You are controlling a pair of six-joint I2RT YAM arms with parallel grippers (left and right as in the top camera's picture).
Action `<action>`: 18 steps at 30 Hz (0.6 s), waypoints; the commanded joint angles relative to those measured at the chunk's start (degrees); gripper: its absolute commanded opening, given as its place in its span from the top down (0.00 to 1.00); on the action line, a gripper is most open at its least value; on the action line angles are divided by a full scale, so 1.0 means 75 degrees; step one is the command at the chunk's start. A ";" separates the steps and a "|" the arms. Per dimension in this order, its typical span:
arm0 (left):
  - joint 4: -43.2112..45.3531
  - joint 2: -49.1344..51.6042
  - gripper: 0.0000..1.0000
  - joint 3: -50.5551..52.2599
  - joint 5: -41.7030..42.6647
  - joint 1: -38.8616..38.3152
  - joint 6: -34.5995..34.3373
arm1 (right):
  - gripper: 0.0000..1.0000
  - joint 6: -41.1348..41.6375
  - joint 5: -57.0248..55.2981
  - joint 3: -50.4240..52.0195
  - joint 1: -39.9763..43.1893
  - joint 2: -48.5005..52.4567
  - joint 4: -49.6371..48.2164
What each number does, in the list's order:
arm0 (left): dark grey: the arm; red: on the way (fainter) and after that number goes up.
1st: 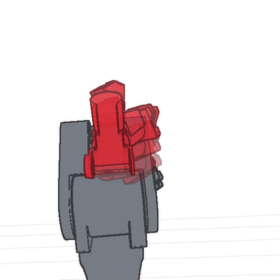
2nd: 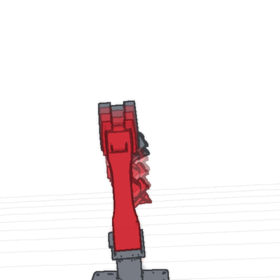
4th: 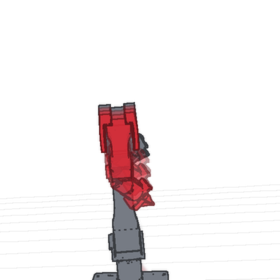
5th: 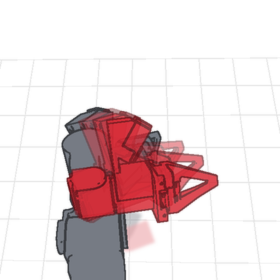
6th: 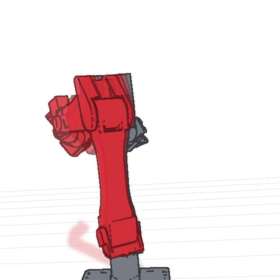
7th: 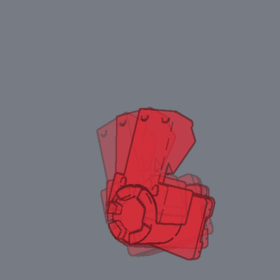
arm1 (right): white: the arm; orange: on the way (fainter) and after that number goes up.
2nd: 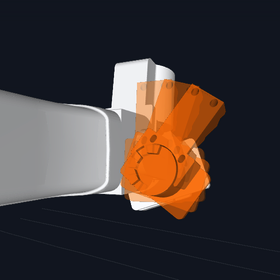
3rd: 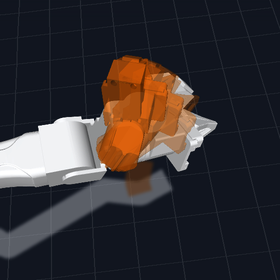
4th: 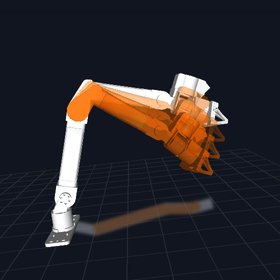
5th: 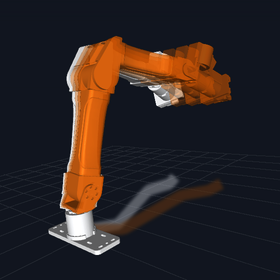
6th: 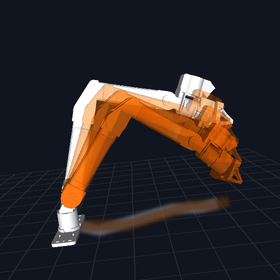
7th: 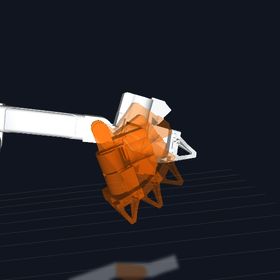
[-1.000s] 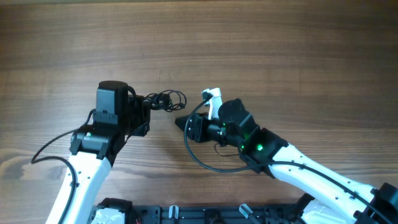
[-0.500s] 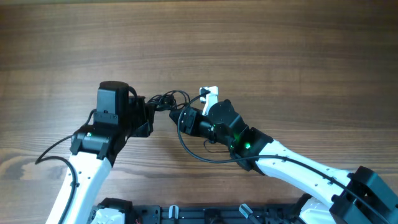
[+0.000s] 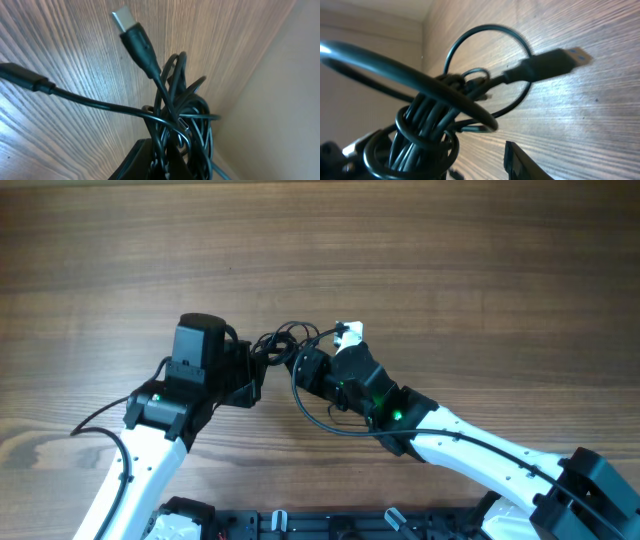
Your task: Untangle cables
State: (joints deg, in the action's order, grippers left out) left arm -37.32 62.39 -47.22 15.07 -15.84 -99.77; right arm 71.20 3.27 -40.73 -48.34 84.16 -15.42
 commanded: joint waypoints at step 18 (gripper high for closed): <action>0.0058 -0.0102 0.96 -0.0035 0.0466 0.0064 0.0038 | 0.60 -0.1276 0.2011 -0.0061 0.0927 0.0067 0.0947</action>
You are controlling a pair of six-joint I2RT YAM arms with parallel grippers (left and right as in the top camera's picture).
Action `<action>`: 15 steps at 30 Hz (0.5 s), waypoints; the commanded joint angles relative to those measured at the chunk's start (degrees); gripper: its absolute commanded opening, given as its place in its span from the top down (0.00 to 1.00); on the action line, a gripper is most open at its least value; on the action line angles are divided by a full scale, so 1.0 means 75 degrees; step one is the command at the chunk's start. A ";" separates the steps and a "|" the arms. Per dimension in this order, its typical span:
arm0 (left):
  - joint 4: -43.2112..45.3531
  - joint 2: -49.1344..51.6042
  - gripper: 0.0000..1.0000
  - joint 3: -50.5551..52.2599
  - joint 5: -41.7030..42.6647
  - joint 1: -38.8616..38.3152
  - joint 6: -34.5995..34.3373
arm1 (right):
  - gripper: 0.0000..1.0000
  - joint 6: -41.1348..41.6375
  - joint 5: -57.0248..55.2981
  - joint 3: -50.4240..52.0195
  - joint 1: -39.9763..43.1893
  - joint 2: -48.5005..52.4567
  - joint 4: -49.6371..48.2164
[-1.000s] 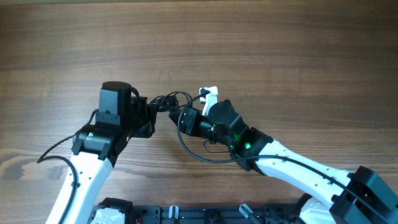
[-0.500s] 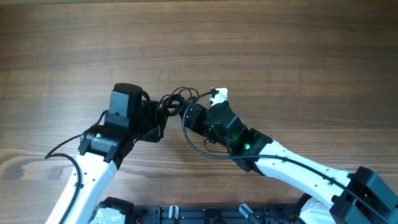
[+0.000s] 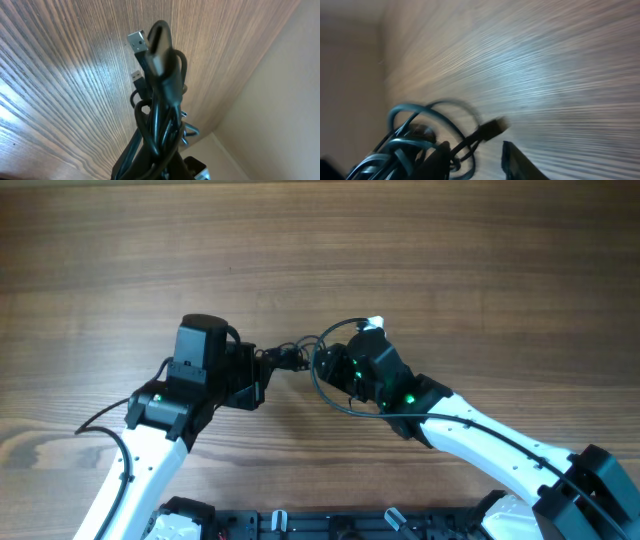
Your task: Untangle cables
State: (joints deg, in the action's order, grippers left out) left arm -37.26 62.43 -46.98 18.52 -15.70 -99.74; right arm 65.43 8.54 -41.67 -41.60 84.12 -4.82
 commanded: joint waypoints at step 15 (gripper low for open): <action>0.0047 -0.0111 0.96 -0.0067 -0.0659 0.0466 -0.0245 | 0.41 -0.0446 0.1964 0.0064 -0.0023 0.0073 -0.0670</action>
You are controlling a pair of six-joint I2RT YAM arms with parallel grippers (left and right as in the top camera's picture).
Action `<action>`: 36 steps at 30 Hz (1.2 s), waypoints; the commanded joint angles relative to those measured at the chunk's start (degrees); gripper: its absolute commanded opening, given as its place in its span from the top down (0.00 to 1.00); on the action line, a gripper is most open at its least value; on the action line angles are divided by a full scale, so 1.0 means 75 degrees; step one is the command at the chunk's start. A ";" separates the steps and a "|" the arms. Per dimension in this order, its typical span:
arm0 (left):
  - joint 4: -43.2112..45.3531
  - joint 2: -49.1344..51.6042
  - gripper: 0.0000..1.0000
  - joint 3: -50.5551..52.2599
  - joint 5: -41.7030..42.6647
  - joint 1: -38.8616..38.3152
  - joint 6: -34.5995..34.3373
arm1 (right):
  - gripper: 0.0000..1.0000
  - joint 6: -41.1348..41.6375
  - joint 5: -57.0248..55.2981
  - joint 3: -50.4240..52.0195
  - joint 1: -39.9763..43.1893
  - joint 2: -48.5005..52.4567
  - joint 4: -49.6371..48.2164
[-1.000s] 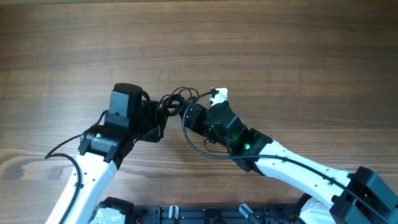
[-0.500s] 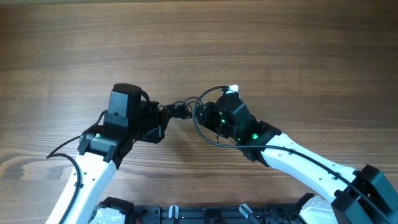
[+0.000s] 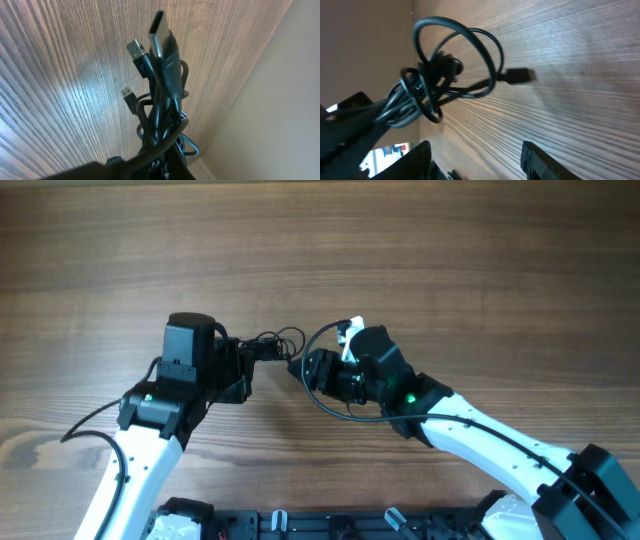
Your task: Untangle cables
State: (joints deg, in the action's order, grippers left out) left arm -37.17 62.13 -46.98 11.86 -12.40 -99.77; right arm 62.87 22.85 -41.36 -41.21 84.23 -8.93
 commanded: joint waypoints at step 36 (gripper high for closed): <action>-0.0694 -0.0070 0.96 -0.0067 0.2483 0.1620 0.0752 | 0.37 -0.2326 0.0152 0.0023 0.0187 -0.1667 0.1886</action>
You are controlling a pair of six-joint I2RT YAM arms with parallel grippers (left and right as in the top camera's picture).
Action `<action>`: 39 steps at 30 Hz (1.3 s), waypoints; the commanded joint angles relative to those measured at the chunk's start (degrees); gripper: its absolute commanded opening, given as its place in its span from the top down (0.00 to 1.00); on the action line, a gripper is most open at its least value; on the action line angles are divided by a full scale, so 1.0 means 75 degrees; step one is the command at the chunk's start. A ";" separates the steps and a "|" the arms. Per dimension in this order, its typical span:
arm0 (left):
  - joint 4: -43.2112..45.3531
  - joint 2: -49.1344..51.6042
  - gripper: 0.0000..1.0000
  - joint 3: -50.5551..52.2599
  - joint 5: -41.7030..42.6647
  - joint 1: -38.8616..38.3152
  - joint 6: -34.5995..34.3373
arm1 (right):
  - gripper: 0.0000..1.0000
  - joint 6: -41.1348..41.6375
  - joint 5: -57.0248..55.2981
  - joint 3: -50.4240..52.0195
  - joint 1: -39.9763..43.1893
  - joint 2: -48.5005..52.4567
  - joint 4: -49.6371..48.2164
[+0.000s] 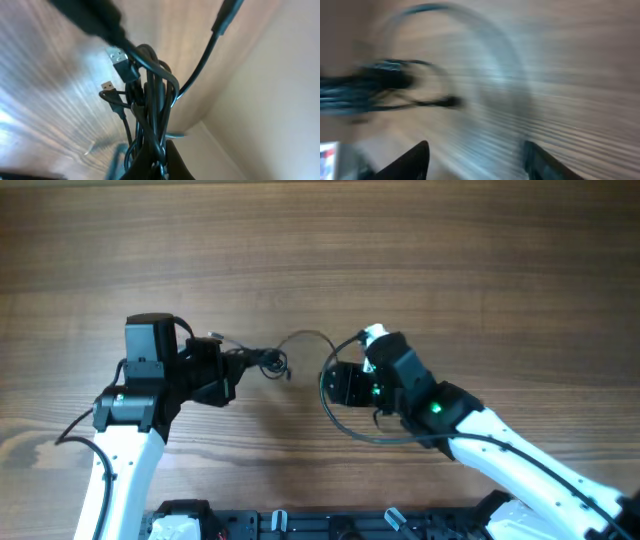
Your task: Untangle cables
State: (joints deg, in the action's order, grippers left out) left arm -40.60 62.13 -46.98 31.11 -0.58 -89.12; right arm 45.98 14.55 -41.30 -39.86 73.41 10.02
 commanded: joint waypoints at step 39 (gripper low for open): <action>-0.1358 -0.0070 0.96 -0.0067 0.0469 -0.0530 -0.1941 | 0.96 0.0685 -0.2398 0.0017 -0.0627 0.1623 -0.0796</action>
State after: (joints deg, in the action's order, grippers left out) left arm -51.05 62.13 -46.98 33.41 -6.24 -107.70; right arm 48.29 1.13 -41.28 -48.56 85.23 -1.08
